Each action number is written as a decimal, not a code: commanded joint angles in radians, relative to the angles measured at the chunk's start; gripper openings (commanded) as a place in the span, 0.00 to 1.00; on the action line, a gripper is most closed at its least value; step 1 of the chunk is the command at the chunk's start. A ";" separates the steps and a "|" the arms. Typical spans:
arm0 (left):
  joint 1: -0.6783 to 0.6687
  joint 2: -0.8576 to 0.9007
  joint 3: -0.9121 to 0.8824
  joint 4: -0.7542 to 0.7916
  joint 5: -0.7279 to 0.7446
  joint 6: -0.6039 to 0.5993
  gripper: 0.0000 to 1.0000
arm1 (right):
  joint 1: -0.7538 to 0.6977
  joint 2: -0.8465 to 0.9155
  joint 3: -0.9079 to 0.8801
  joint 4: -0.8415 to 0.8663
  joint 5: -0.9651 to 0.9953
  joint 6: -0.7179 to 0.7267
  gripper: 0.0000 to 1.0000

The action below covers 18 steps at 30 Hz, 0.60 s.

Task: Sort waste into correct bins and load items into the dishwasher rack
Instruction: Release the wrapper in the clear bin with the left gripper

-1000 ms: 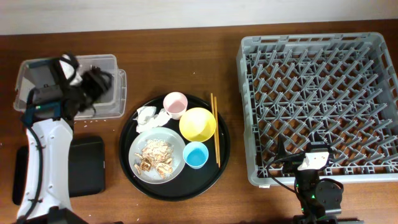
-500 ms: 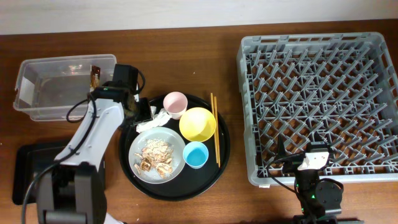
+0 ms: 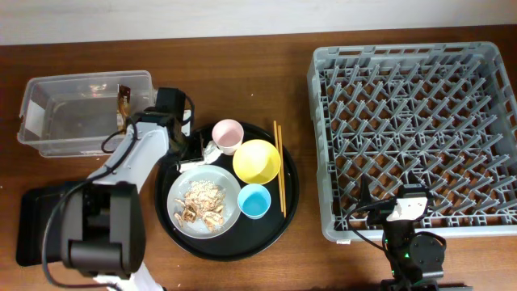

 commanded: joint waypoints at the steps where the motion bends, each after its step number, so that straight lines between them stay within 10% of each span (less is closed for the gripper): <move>1: -0.002 0.052 -0.006 0.002 0.011 0.020 0.39 | -0.006 -0.008 -0.008 -0.004 0.005 -0.007 0.99; 4: -0.001 0.030 0.038 -0.032 0.011 0.019 0.12 | -0.006 -0.008 -0.008 -0.004 0.005 -0.007 0.99; 12: 0.004 -0.206 0.097 -0.164 0.011 0.004 0.02 | -0.006 -0.008 -0.008 -0.004 0.005 -0.007 0.99; 18: 0.183 -0.311 0.096 0.167 -0.191 -0.188 0.01 | -0.006 -0.008 -0.008 -0.004 0.005 -0.007 0.99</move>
